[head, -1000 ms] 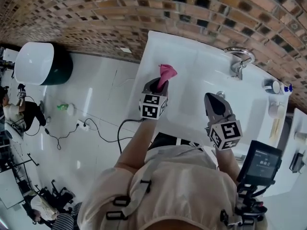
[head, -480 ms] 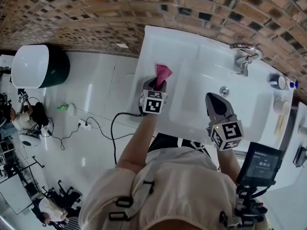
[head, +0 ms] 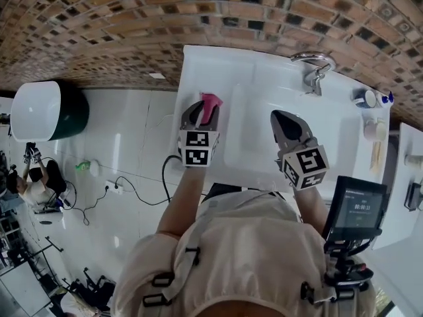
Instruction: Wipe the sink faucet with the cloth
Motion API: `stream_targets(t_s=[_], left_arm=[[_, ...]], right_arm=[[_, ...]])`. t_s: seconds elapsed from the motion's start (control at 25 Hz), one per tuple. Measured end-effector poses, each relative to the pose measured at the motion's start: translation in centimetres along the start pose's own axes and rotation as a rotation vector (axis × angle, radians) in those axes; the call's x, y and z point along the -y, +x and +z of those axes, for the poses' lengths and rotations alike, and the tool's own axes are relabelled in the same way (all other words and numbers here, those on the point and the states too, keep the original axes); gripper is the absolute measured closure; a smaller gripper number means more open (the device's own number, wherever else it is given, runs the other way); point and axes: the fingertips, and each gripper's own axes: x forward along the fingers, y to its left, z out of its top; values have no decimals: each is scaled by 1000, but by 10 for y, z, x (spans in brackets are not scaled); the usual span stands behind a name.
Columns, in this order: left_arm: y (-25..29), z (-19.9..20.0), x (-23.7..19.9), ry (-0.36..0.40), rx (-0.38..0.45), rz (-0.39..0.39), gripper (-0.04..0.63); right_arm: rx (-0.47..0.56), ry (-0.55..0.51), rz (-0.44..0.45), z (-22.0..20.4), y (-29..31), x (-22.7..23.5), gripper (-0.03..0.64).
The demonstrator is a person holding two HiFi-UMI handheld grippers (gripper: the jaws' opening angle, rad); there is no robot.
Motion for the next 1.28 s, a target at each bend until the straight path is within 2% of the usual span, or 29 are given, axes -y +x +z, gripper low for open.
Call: stream_targets(t_s=[0.12, 0.2, 0.32, 0.44, 0.64, 1.0, 1.28], left_arm=[[-16, 53, 27, 12, 156, -30, 494], [-30, 92, 46, 9, 299, -77, 578], [-51, 137, 63, 40, 448, -118, 592], [-63, 163, 75, 67, 520, -134, 594], [-67, 178, 111, 102, 530, -227, 594], [-64, 180, 149, 112, 490, -273, 594], [-61, 169, 159, 78, 461, -300, 594]], right_arm=[[44, -27, -15, 20, -9, 9, 623], [73, -44, -27, 33, -18, 13, 623], [116, -73, -40, 51, -30, 17, 623], [148, -100, -50, 61, -41, 23, 623], [175, -125, -56, 69, -57, 32, 623], [195, -158, -36, 73, -70, 35, 623], [222, -216, 13, 73, -77, 21, 624]])
